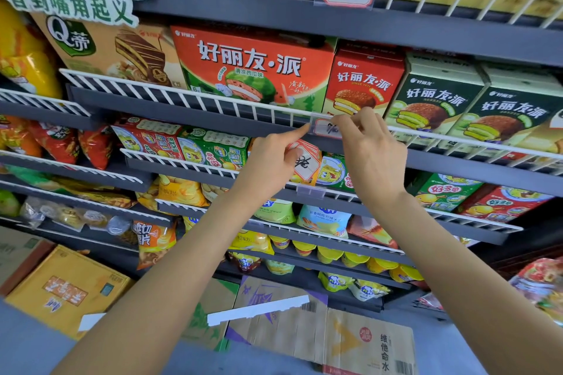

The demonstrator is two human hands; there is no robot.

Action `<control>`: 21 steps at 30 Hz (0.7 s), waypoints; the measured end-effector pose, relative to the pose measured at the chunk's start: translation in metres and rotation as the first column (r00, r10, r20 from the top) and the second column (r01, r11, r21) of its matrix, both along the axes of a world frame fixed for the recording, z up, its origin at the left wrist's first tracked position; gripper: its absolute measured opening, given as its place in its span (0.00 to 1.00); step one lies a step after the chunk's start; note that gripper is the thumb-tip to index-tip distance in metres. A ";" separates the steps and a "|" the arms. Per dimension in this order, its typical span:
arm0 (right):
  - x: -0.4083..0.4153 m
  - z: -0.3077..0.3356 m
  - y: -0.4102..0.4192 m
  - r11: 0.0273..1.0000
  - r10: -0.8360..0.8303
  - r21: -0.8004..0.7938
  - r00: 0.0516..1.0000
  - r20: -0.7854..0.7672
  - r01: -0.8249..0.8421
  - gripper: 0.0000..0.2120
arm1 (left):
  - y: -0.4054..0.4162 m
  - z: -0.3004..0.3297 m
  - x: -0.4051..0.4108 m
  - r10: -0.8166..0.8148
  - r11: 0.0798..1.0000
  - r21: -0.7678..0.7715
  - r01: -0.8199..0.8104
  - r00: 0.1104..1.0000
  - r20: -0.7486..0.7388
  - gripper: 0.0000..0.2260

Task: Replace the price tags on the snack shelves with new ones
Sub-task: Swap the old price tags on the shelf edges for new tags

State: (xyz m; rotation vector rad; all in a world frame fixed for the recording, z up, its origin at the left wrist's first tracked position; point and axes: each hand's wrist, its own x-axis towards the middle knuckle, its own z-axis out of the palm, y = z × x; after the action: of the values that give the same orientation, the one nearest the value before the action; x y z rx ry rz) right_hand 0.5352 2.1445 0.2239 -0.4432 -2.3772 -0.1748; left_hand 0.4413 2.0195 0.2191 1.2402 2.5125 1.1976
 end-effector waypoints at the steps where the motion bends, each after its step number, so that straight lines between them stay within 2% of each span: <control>1: 0.000 0.000 -0.001 1.000 0.010 -0.008 1.000 0.000 -0.010 0.22 | 0.000 0.000 0.000 0.002 1.000 0.000 -0.002 1.000 0.001 0.20; 9: 0.001 -0.003 -0.001 0.999 -0.026 0.018 1.000 -0.016 0.026 0.21 | 0.001 0.003 -0.002 -0.001 1.000 0.003 0.001 1.000 -0.024 0.20; 14: 0.000 -0.005 -0.004 0.996 -0.084 0.023 0.995 -0.045 0.085 0.17 | 0.002 0.006 -0.001 0.010 1.000 0.009 -0.009 0.999 -0.041 0.20; 21: -0.009 0.000 0.008 0.996 -0.047 0.072 0.997 -0.062 0.052 0.14 | 0.004 0.007 -0.004 0.020 1.000 0.007 -0.020 0.999 -0.049 0.19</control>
State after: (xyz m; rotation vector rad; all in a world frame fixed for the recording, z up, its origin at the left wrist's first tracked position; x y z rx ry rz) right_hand 0.5266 2.1523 0.2235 -0.4665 -2.2941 -0.2667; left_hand 0.4377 2.0234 0.2259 1.2644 2.5639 1.1956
